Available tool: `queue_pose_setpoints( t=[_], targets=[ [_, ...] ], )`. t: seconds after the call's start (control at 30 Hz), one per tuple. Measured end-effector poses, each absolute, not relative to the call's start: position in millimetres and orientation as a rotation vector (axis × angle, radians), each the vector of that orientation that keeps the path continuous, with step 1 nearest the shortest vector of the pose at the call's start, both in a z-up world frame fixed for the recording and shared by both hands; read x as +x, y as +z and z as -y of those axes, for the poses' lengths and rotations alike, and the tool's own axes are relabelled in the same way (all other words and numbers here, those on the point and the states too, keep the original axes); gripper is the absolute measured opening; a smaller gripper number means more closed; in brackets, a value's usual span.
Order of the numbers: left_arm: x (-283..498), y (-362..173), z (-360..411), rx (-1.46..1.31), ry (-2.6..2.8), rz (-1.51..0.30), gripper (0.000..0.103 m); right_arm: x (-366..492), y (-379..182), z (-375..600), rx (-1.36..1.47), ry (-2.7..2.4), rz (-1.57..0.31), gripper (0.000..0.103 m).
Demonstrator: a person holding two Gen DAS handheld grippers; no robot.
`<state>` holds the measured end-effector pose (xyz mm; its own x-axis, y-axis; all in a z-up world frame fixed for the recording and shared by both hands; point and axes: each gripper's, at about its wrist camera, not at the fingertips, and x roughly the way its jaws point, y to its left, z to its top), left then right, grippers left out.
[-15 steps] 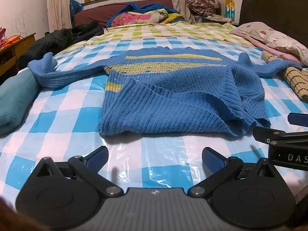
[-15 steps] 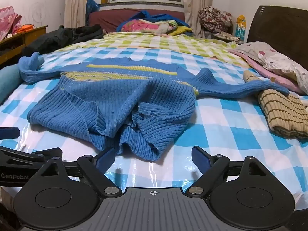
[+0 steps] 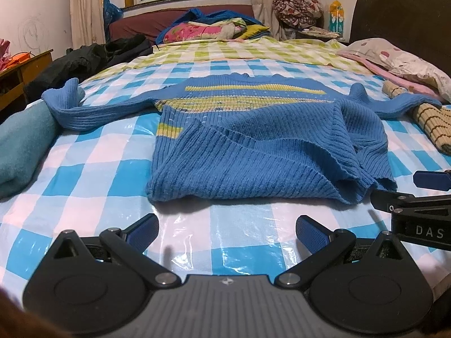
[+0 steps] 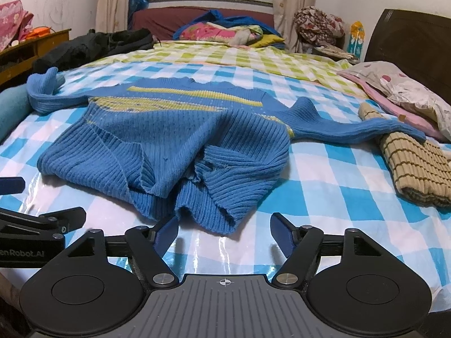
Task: Fold small clothes
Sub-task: 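Move both grippers toward the folded-over hem of the blue sweater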
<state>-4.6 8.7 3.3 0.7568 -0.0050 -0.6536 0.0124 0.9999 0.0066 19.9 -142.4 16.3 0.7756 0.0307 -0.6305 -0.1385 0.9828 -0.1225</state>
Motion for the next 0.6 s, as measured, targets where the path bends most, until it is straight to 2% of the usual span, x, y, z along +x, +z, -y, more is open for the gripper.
queue_pose_setpoints(
  t=[0.17,0.33,0.5,0.6],
  targets=[
    [-4,5,-12,-0.005,-0.007,-0.710,0.103,21,16,140,-0.183,0.095,-0.672,0.063],
    [-4,12,-16,0.017,0.010,-0.682,0.103,22,18,141,-0.205,0.105,-0.673,0.052],
    [3,23,-28,0.018,0.020,-0.652,0.103,25,29,151,-0.184,0.120,-0.645,0.049],
    [14,27,-35,0.031,0.014,-0.651,0.096,30,34,153,-0.183,0.130,-0.630,0.049]
  ],
)
